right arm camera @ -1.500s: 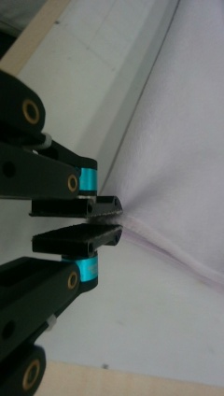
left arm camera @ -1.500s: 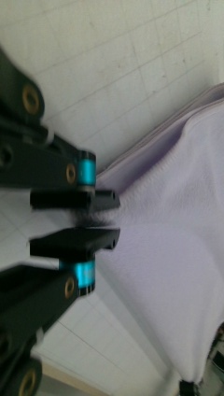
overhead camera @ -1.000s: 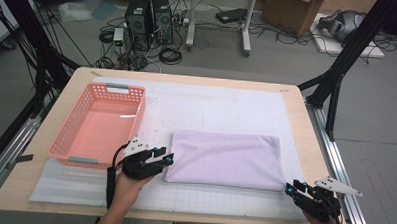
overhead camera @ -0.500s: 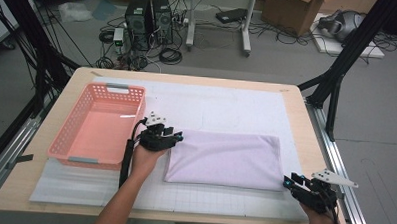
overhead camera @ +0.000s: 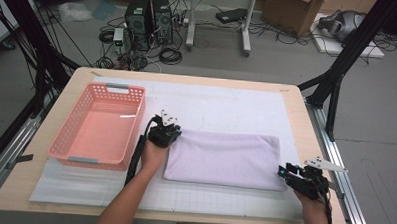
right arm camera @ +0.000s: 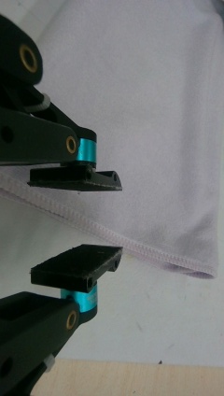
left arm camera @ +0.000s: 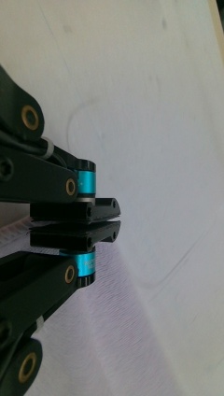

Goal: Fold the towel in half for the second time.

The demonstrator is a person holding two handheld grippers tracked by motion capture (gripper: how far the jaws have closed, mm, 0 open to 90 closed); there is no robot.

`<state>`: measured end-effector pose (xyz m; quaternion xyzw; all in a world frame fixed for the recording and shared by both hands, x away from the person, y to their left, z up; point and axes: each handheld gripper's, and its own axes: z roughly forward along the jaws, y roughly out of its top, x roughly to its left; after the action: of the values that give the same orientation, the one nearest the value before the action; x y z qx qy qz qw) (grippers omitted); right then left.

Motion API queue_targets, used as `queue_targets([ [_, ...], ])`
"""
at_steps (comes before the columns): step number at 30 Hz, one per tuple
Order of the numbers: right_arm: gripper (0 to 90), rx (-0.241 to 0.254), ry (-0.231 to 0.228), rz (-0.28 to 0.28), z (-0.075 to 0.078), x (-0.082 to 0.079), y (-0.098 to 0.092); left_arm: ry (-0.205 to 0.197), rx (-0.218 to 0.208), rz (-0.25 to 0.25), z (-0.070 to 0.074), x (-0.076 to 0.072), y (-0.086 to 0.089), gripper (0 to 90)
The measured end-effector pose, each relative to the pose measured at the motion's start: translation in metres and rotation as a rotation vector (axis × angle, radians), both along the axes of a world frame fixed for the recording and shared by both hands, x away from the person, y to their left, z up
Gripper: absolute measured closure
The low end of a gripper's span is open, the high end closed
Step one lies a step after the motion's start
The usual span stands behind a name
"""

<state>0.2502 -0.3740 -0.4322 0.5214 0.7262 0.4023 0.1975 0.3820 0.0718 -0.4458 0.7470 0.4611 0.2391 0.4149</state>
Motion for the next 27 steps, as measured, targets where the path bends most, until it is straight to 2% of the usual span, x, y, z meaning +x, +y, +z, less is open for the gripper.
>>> queue_targets([
  [1, 60.8, 0.001, 0.005, 0.001, -0.001, 0.001, 0.001, 0.017, -0.028, 0.018, -0.001, 0.002, 0.001, 86.1],
  [2, 60.8, 0.001, 0.011, 0.004, -0.002, 0.002, 0.002, 0.020, -0.029, 0.024, -0.002, 0.002, 0.002, 84.0],
  [3, 60.9, 0.000, 0.014, 0.005, -0.003, 0.002, 0.004, 0.014, -0.027, 0.031, -0.001, 0.002, 0.003, 77.8],
  [4, 60.9, -0.002, 0.008, 0.011, -0.003, 0.003, 0.005, 0.014, -0.050, 0.023, 0.000, 0.002, 0.004, 69.5],
  [6, 61.2, 0.000, -0.003, 0.021, 0.000, 0.007, 0.008, 0.008, -0.082, -0.013, 0.003, 0.000, 0.008, 61.8],
  [8, 62.3, 0.003, -0.014, 0.037, 0.004, 0.015, 0.012, 0.004, -0.089, -0.044, 0.005, -0.001, 0.011, 58.8],
  [11, 65.3, -0.025, -0.019, 0.076, 0.010, 0.031, 0.023, 0.013, -0.128, -0.067, 0.007, -0.002, 0.014, 55.3],
  [13, 68.7, -0.047, -0.009, 0.118, 0.014, 0.051, 0.036, 0.028, -0.158, -0.078, 0.008, -0.002, 0.016, 53.9],
  [20, 74.0, -0.104, 0.021, 0.267, 0.023, 0.107, 0.084, 0.028, -0.180, -0.121, 0.008, -0.007, 0.014, 50.5],
  [22, 77.6, -0.098, 0.041, 0.321, 0.020, 0.120, 0.099, 0.027, -0.188, -0.127, 0.009, -0.010, 0.015, 50.3],
  [24, 85.7, -0.099, 0.061, 0.386, 0.015, 0.129, 0.115, 0.022, -0.189, -0.133, 0.010, -0.012, 0.016, 50.2],
  [27, 85.0, -0.114, 0.099, 0.460, 0.005, 0.141, 0.140, 0.023, -0.191, -0.138, 0.009, -0.016, 0.019, 50.2],
])
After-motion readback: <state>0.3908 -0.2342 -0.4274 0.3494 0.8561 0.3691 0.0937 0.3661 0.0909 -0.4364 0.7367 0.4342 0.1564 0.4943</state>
